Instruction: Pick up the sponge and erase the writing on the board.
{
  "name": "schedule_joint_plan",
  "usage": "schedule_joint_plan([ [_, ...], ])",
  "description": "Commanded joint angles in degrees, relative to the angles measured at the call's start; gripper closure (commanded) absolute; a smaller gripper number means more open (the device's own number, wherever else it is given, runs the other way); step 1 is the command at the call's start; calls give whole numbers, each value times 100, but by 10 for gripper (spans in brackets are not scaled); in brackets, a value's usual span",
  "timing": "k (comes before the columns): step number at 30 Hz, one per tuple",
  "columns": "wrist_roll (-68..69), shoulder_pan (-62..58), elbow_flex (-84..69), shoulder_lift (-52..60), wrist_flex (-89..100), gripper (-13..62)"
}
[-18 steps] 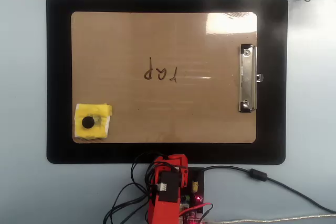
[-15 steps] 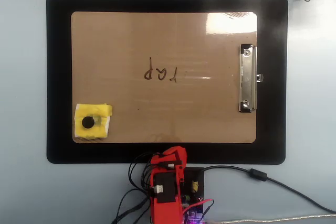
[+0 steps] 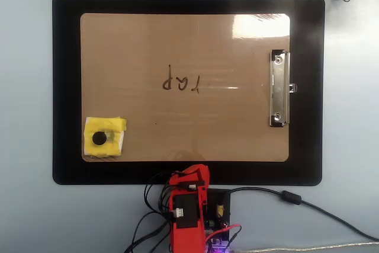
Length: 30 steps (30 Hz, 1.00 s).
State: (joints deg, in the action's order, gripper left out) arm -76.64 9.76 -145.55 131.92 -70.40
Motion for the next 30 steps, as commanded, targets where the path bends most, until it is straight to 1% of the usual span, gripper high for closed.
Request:
schedule_joint_plan([
  [1, -132, 79, 88, 272, 1090, 157],
  [5, -141, 79, 158, 281, 1107, 164],
  [11, -457, 325, 888, 290, 1107, 167],
  [19, -1811, 1898, 1854, 272, 1336, 169],
  [22, -1951, 2224, 2039, 272, 1714, 169],
  [30, -1934, 2470, 1837, 255, 3357, 169],
])
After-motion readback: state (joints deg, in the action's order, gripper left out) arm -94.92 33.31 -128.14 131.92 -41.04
